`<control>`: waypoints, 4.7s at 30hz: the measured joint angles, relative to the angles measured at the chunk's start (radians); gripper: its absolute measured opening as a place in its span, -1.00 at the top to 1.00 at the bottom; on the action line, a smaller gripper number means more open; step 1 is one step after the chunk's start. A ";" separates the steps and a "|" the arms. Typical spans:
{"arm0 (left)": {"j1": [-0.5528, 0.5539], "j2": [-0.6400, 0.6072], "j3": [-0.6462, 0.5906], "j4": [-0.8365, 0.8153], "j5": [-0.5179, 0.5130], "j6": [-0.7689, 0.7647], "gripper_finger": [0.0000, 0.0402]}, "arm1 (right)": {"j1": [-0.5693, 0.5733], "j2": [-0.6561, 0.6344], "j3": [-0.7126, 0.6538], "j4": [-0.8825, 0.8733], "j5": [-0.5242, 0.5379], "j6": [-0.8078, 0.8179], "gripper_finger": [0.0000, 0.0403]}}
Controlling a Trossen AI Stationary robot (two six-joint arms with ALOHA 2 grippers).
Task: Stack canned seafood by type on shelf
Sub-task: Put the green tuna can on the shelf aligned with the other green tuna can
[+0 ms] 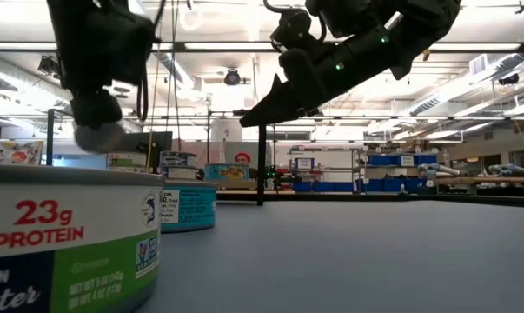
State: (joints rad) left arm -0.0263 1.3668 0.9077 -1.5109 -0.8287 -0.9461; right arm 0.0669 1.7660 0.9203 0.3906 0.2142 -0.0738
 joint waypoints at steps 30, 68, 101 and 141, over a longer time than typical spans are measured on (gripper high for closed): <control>0.427 0.000 -0.100 0.411 0.035 0.490 0.24 | -0.005 0.000 0.001 0.020 0.000 -0.008 0.93; 0.416 0.004 -0.035 0.369 0.182 0.576 0.53 | -0.005 0.000 0.002 0.015 0.000 -0.034 0.96; 0.595 -0.009 -0.100 0.537 0.274 0.709 0.99 | -0.003 0.000 -0.009 -0.002 -0.001 -0.022 0.96; 0.662 -0.181 -0.010 0.580 0.262 0.751 0.98 | 0.002 0.000 -0.010 0.033 0.000 -0.005 0.96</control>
State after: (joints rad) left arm 0.6355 1.1859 0.8974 -0.9314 -0.5667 -0.1955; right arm 0.0689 1.7657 0.9104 0.4241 0.2138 -0.0784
